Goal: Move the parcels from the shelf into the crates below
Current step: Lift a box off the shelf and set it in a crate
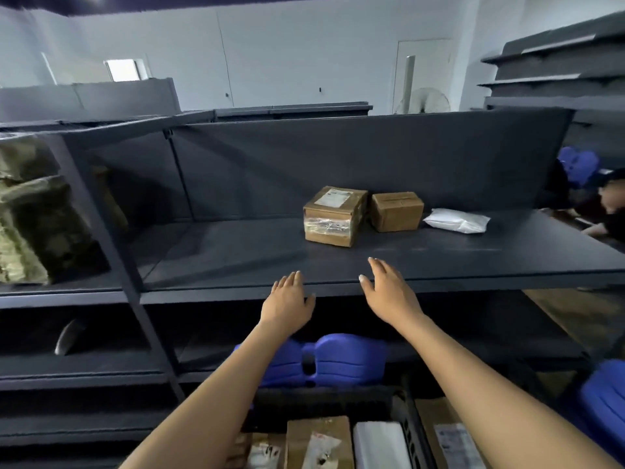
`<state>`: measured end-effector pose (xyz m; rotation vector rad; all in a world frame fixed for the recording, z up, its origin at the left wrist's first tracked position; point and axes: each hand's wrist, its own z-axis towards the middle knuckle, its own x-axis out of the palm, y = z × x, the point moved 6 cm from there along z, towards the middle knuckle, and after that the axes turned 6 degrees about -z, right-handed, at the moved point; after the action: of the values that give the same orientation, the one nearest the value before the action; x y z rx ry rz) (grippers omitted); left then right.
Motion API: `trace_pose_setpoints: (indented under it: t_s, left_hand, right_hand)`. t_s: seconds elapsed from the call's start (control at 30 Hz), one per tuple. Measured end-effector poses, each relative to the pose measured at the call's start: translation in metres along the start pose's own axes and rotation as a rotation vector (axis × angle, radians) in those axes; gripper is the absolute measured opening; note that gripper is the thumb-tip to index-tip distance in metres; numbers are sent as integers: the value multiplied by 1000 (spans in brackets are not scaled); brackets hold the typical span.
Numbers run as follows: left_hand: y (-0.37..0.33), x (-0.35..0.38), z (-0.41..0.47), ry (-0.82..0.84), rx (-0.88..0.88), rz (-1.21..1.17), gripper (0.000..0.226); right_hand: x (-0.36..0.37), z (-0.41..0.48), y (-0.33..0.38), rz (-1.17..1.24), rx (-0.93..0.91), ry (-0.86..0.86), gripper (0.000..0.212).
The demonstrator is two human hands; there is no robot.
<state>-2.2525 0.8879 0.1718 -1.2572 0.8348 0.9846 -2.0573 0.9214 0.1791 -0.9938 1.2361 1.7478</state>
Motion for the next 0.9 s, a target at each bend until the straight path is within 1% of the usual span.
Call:
trace_pose_setpoints:
  t_s: [0.13, 0.4, 0.57, 0.73, 0.9]
  left_hand:
    - [14, -10, 21, -2, -39, -96, 64]
    - [22, -24, 76, -13, 0, -11, 65]
    - [33, -26, 123, 11, -57, -70, 66]
    - [37, -25, 177, 28, -112, -163, 67]
    - [30, -29, 229, 13, -122, -231, 59]
  right_hand:
    - [2, 22, 11, 30, 67, 10, 59]
    - [10, 81, 13, -2, 98, 40, 61]
    - [11, 127, 10, 16, 126, 45, 63]
    - [13, 175, 7, 110, 212, 24, 68]
    - [20, 213, -2, 218, 302, 2, 71]
